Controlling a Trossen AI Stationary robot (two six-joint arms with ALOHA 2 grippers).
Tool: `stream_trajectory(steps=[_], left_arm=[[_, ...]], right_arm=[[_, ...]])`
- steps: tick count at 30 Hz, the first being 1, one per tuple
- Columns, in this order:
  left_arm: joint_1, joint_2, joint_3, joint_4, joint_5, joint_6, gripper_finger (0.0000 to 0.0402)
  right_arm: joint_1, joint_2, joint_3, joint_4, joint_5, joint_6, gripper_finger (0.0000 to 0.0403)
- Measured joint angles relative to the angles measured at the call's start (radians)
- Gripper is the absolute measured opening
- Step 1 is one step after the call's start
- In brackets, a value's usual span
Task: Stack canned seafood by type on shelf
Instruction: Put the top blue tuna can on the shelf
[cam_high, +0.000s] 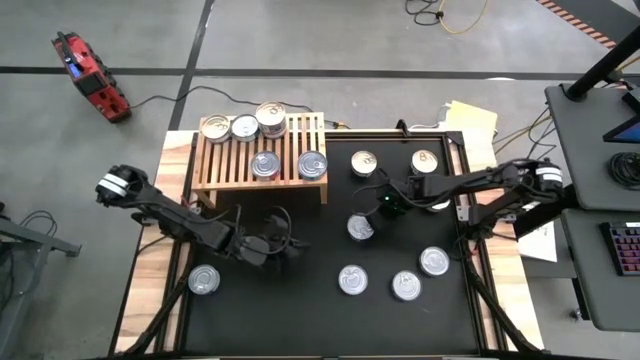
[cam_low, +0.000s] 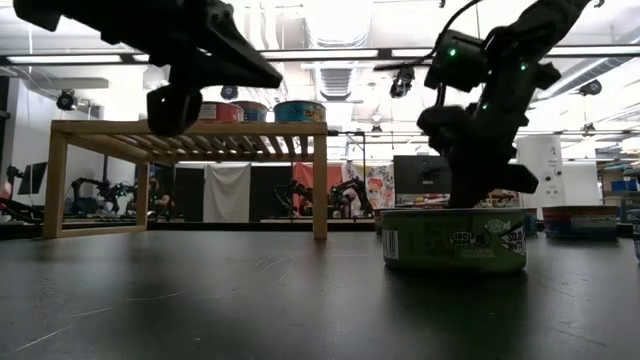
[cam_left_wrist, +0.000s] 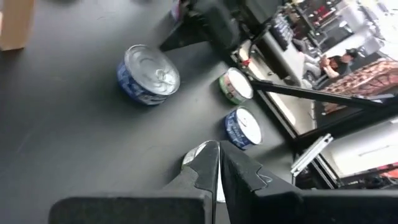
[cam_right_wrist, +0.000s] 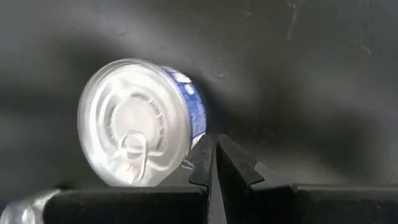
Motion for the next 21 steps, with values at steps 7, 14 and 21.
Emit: stream_trajectory(steps=[7,14,21], left_arm=[[0.018,0.031,-0.023,-0.011,0.029,0.016,0.0000],[0.022,0.044,-0.102,0.136,0.087,0.112,0.0000],[0.025,0.051,-0.154,0.208,0.109,0.139,0.0000]], right_arm=[[0.002,0.042,0.000,0.064,0.017,0.005,0.0012],[0.039,0.095,0.000,0.221,0.008,0.084,0.0012],[0.101,0.174,0.013,0.422,-0.014,0.173,0.0012]])
